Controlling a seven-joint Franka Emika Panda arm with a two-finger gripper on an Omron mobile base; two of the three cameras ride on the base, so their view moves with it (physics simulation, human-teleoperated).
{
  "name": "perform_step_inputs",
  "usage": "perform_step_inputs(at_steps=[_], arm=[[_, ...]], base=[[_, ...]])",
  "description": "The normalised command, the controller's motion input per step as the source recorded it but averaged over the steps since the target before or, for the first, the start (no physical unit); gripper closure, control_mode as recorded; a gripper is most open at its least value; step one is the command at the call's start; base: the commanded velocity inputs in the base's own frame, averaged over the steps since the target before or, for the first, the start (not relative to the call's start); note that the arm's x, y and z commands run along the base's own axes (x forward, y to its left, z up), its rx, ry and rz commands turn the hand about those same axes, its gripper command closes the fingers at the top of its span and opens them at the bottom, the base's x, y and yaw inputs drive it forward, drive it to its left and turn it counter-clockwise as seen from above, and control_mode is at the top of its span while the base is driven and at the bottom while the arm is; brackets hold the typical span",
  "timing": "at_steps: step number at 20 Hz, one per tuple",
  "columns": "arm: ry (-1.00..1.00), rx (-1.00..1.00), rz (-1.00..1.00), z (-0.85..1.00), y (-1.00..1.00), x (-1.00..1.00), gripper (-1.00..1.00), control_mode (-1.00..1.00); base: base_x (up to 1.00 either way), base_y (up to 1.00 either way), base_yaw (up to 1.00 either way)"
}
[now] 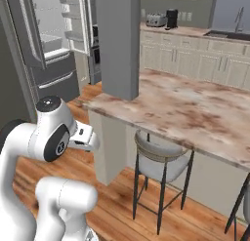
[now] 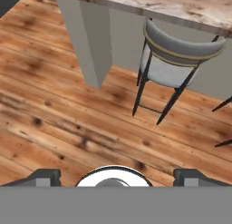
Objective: Place the cold items (mango and lime) from the fridge in one tupperware on the dining counter. Place the warm items (kebab skewer and hot dog) in the stove area in another tupperware.
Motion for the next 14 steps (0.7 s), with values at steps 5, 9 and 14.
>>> perform_step_inputs(at_steps=[5, 9, 14], arm=[[0.0, 0.0, 0.0, 0.0, 0.0, 0.0, -1.0, 1.0], [0.0, 0.0, 0.0, 0.0, 0.0, 0.0, -1.0, 1.0], [0.0, 0.0, 0.0, 0.0, 0.0, 0.0, -1.0, 1.0]], base=[[0.37, 1.0, -0.14], [0.33, 1.0, -0.18], [0.43, 0.99, -0.21]])
